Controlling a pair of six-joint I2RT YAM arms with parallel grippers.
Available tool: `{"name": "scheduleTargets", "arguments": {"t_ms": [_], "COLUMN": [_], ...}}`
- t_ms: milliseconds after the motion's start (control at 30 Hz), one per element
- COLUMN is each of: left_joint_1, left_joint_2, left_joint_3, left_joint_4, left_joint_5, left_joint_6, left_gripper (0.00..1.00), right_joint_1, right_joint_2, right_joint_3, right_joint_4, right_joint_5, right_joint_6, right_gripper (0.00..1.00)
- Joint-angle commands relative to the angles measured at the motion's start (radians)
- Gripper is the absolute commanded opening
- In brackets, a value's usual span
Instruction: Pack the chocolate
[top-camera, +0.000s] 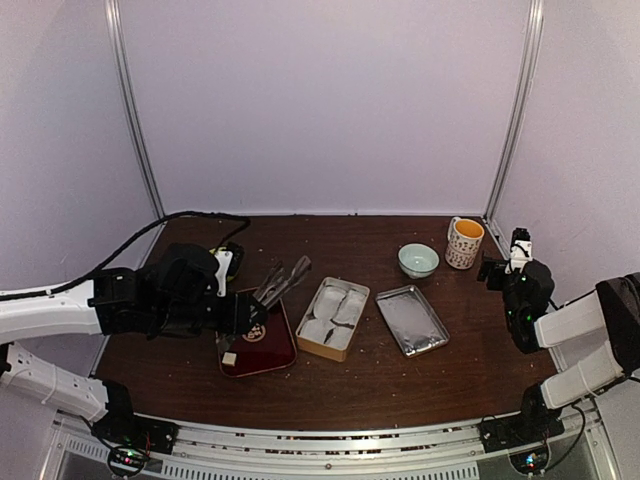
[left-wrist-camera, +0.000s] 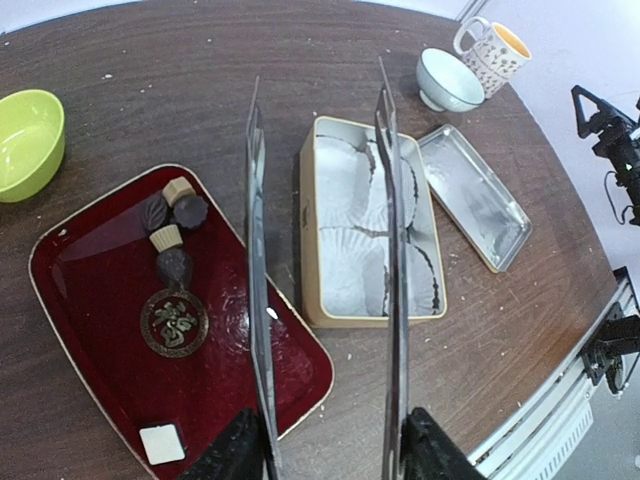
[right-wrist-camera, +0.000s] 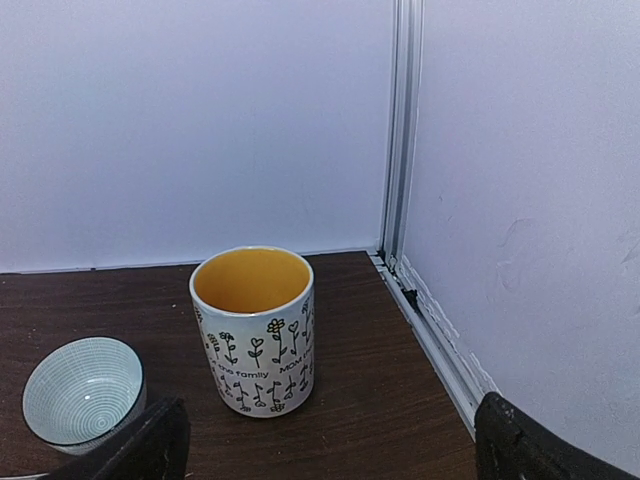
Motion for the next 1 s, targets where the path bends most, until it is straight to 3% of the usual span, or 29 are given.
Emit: {"name": "scheduleTargets", "arguments": {"t_ms": [0, 533, 967], "left_joint_1": [0.008, 0.006, 0.006], "left_joint_2": [0.024, -0.107, 0.003], "left_joint_3": [0.057, -0.002, -0.001], "left_joint_4": [-0.107, -0.321, -0.399], "left_joint_5": [-0.094, -0.125, -0.109], "left_joint_6": [-0.061, -0.125, -0.13], "left_gripper": [0.47, 0.45, 0.43], "right_joint_1": [-0.007, -0.006, -0.007], "right_joint_2": [0.001, 0.001, 0.002], "right_joint_3": [0.011, 0.014, 0.012], "right_joint_4": [0.001, 0.0, 0.0], "right_joint_5": [0.009, 0.009, 0.01], "right_joint_6": [0.009, 0.012, 0.011], "right_gripper": [1.0, 1.0, 1.0]}}
